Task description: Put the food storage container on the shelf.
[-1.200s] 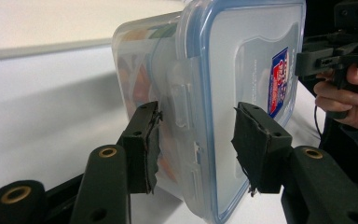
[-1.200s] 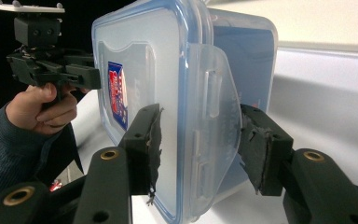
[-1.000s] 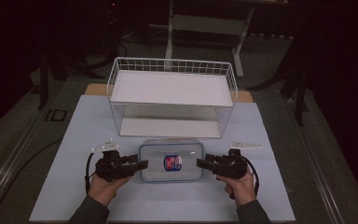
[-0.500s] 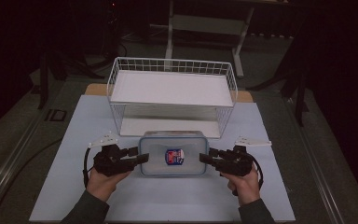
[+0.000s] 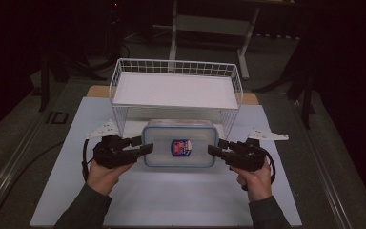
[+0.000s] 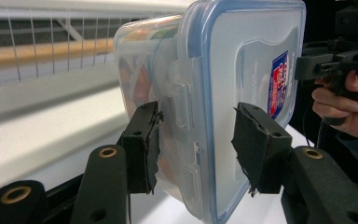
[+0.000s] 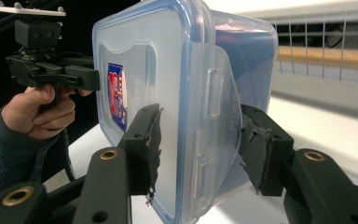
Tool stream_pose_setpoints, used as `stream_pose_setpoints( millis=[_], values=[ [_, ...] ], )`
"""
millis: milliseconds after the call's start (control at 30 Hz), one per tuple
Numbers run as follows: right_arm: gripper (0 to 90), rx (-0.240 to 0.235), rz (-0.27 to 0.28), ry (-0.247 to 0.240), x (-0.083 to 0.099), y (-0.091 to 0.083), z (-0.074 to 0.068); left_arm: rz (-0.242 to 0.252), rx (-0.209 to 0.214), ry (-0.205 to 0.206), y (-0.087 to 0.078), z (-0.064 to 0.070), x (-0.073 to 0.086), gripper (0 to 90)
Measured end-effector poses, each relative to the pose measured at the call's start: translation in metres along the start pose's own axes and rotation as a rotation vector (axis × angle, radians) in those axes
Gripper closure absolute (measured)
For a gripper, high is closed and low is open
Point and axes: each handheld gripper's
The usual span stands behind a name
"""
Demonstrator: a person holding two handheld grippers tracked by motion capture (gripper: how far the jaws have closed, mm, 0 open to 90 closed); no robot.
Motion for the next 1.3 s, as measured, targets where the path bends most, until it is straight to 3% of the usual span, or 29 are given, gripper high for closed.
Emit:
stream_pose_setpoints(
  millis=[400,833,1300],
  values=[
    [50.8,0.015,0.060,-0.053,-0.034,-0.011,-0.010,0.075,-0.016,0.037,-0.021,0.002,-0.037,51.4],
    [50.8,0.029,0.088,-0.096,-0.062,-0.015,-0.013,0.117,-0.018,0.047,-0.030,-0.002,-0.056,51.5],
    [50.8,0.026,0.118,-0.102,-0.087,-0.012,-0.006,0.149,-0.029,0.057,-0.034,-0.014,-0.081,51.4]
  ],
)
Point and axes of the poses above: each handheld gripper's, and its own axes: y roughly forward along the jaws, x roughly out of its underside, z roughly to its right, and after that the axes turned 12 degrees about -z, right-handed
